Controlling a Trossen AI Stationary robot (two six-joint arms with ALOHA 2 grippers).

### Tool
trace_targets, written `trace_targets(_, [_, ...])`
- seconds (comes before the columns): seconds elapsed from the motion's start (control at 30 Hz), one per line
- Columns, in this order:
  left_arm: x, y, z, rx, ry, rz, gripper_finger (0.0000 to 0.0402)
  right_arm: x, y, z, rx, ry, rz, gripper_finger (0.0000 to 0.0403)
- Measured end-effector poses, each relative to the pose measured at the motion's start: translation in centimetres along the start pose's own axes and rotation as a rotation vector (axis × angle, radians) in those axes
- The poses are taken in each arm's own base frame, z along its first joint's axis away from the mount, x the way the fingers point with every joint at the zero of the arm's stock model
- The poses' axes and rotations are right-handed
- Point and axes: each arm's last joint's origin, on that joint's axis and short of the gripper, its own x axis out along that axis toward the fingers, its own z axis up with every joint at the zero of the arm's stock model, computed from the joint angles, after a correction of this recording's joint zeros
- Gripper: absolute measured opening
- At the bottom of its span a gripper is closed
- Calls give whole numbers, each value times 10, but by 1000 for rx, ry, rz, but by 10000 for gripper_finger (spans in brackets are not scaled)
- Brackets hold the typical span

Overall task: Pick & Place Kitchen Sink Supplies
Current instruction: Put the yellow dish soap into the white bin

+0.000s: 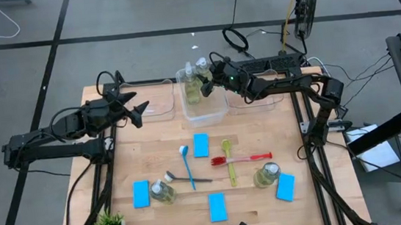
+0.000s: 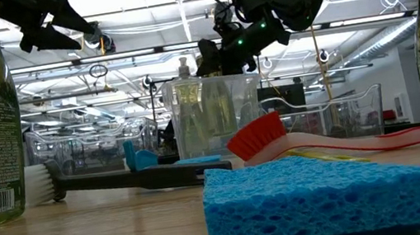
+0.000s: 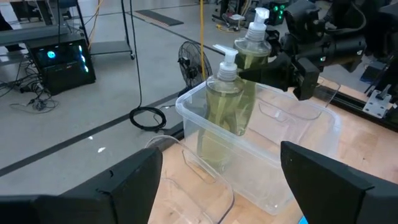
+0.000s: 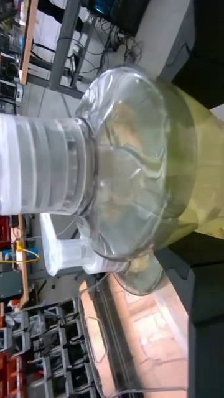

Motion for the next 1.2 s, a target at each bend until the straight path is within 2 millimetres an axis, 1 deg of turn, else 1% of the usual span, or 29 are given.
trace_targets(0.3, [0,0,0,1,0,0,306,0,0,-2,-8,28,-2,256])
trace_targets(0.47, [0,0,0,-1,-2,0,310,0,0,-7,-23,70,0,257])
trace_targets(0.8, [0,0,0,-2,-4,-1,328,0,0,-8,-27,85,-1,289])
trace_targets(0.93, [0,0,0,-2,-4,-1,323,0,0,-8,-37,82,-2,298])
trace_targets(1.2, [0,0,0,-3,-4,-1,306,0,0,-7,-63,74,-1,302])
